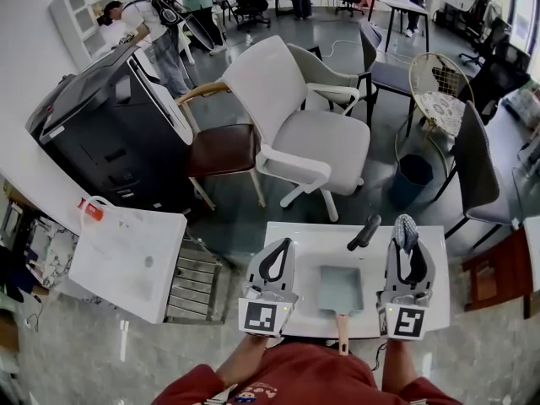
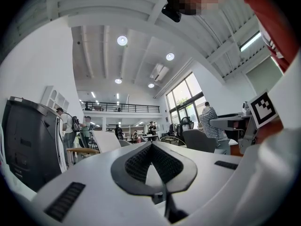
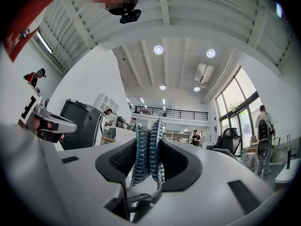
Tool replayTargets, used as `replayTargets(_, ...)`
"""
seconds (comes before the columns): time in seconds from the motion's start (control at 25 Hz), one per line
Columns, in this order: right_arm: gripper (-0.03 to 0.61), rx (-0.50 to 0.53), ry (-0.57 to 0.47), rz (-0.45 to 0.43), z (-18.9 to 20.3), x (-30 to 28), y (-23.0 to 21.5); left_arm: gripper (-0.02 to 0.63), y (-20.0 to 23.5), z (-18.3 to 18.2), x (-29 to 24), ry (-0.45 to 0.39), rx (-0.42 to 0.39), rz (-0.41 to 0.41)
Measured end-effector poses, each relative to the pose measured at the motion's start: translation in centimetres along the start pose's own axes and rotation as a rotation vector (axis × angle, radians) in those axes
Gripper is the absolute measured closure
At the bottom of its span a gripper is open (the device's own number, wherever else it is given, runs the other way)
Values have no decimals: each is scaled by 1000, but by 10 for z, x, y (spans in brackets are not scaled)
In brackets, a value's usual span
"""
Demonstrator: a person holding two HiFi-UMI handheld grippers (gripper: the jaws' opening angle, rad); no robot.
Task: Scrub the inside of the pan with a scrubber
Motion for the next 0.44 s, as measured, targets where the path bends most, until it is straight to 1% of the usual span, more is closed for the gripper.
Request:
replayTargets(0.12, 417, 42, -6, -9, 0, 0, 4, 603, -1, 2, -2, 0, 5, -2)
replayTargets(0.44, 417, 28, -1, -18, 5, -4, 1, 603, -2, 1, -2, -16, -5, -16)
Point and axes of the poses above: the fingertips, and each gripper's own axes: x backward along the fingers, y to its left, z out of its underside, the point moved 7 cm from there along x, backward along the fingers, and after that the axes turned 8 degrees about z, right-handed, at the moved point
